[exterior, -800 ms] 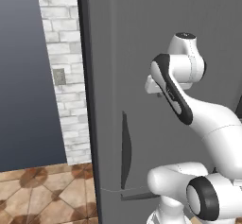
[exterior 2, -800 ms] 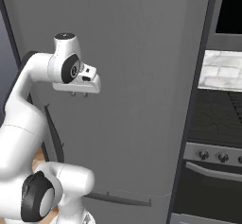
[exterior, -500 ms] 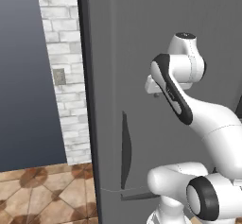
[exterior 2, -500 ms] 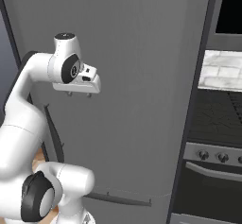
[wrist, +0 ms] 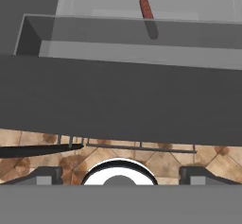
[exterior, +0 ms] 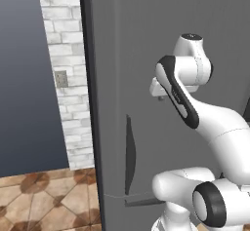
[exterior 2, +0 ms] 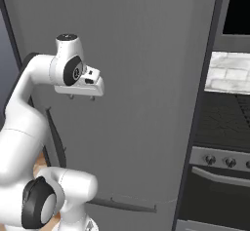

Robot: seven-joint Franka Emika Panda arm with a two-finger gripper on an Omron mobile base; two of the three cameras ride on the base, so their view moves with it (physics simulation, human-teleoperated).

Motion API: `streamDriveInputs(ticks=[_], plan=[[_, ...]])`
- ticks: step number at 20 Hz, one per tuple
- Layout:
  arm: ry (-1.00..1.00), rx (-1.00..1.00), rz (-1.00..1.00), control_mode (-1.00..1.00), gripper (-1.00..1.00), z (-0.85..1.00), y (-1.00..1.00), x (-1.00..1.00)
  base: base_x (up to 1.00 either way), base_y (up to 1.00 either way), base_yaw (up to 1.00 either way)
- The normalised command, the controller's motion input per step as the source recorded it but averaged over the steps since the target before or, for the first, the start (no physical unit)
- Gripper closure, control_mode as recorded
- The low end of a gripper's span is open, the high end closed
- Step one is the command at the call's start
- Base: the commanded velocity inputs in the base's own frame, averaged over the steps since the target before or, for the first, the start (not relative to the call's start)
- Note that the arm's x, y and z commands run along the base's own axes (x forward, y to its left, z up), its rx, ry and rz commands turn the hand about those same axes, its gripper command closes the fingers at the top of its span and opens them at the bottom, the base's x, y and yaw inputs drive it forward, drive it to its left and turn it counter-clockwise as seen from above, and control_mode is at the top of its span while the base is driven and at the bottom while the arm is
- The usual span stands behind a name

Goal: Retrieve the sausage and cheese from the fridge and place them on the cutting board on the counter.

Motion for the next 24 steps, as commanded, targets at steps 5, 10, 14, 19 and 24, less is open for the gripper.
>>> streamDriveInputs(ticks=[5,10,14,19,24], plan=[[0.00,0.00,0.00,1.00,-1.00,0.00,0.00,0.00,-0.57,0.13,0.00],[0.00,0.00,0.00,1.00,-1.00,0.00,0.00,0.00,-0.55,0.19,0.00],[0.00,0.00,0.00,1.00,-1.00,0.00,0.00,0.00,-0.42,0.26,0.00],[0.00,0.00,0.00,1.00,-1.00,0.00,0.00,0.00,-0.41,0.31,0.00],[0.00,0.00,0.00,1.00,-1.00,0.00,0.00,0.00,-0.35,0.45,0.00]])
